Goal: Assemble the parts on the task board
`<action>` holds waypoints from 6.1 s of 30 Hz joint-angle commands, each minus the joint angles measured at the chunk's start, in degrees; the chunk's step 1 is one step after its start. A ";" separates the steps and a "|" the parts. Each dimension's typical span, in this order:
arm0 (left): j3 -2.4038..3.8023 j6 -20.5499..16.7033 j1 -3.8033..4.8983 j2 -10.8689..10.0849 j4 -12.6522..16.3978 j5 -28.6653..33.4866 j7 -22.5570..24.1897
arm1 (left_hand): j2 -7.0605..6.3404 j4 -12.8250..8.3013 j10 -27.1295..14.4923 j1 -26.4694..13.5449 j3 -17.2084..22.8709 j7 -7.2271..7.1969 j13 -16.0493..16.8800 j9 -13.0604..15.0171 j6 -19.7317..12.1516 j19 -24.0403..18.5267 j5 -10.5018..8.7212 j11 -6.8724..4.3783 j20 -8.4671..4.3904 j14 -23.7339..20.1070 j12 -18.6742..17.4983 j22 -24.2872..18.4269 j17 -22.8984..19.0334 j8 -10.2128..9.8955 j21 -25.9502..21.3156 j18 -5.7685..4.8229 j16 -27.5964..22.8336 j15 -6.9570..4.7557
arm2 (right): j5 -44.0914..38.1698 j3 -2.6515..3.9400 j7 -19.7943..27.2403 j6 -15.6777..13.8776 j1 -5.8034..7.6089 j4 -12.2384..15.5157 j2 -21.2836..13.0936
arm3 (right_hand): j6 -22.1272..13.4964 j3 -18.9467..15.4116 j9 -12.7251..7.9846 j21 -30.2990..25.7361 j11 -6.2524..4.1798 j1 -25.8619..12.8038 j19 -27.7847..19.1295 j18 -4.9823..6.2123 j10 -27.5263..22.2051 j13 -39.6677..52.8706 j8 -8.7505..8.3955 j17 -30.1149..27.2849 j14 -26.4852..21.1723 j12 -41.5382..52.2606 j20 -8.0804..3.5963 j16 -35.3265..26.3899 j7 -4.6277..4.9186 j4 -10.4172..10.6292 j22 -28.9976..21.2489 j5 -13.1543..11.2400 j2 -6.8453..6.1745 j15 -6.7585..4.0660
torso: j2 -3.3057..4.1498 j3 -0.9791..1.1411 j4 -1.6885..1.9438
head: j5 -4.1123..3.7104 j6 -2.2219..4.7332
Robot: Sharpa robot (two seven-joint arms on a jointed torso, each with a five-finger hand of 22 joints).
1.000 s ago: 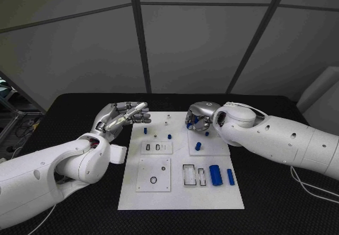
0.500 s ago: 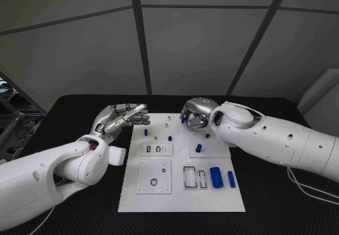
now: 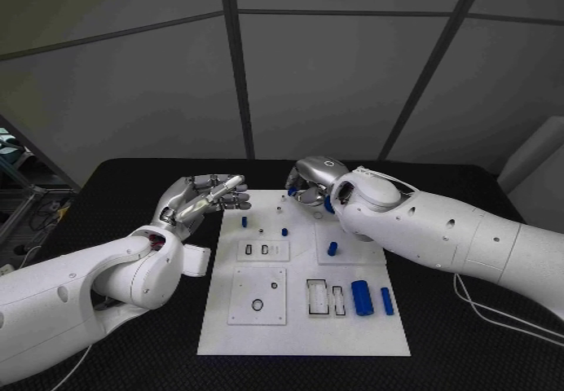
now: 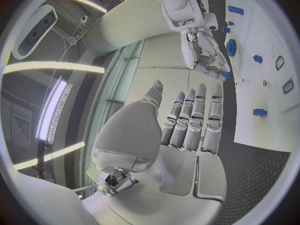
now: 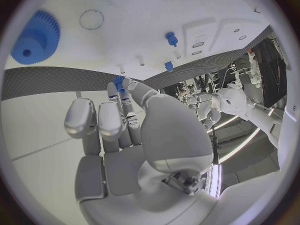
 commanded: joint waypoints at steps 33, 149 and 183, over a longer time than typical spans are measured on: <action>0.15 0.83 0.27 0.25 0.19 0.09 0.22 | 0.44 -0.41 -0.24 -0.06 0.00 0.49 -0.09 -0.08 -0.17 0.36 -0.02 0.35 -0.05 0.19 -0.57 -0.14 0.11 -0.40 0.00 2.93 -0.33 0.14 | -0.41 0.01 -0.81 4.32 0.26 -6.11 5.34 | -0.29 1.14 -0.17 0.47 -0.12 -0.69 0.28 -0.51 -0.14 -0.13 -0.63 0.43 1.27 -0.97 0.36 0.77 0.34 0.45 0.31 0.27 -1.03 -0.04 | 0.25 0.01 -0.05 | 0.76 -0.60; 0.23 2.14 0.46 0.41 -2.28 0.38 -0.55 | 0.59 -0.50 -0.49 -0.17 -0.08 0.40 -0.10 -0.07 -0.30 0.25 -0.03 0.39 0.03 0.02 -1.09 -0.34 0.20 -0.81 -0.21 2.92 -0.91 0.24 | 12.31 2.27 -7.94 16.04 0.22 0.77 -8.39 | -13.23 -25.24 0.29 7.05 -0.62 7.44 8.04 -3.09 5.65 62.66 7.04 25.02 3.90 66.59 1.13 15.25 0.89 21.82 15.03 3.64 -4.18 -0.21 | -0.20 1.56 -1.67 | 0.04 -1.09; 0.23 2.25 0.45 0.41 -2.32 0.38 -0.69 | 0.69 -0.53 -0.52 -0.15 -0.05 0.42 -0.10 -0.06 -0.28 0.26 -0.02 0.40 0.04 0.01 -1.19 -0.38 0.22 -0.88 -0.25 2.92 -1.02 0.25 | 3.41 2.26 -6.91 3.12 0.19 11.28 -8.10 | -4.11 -17.75 1.24 7.73 -2.59 10.08 8.89 -3.41 8.19 66.57 9.10 25.96 4.04 69.69 -0.48 15.51 -1.22 17.76 16.74 0.43 -0.32 -1.93 | -0.20 1.58 -1.58 | 0.02 -0.82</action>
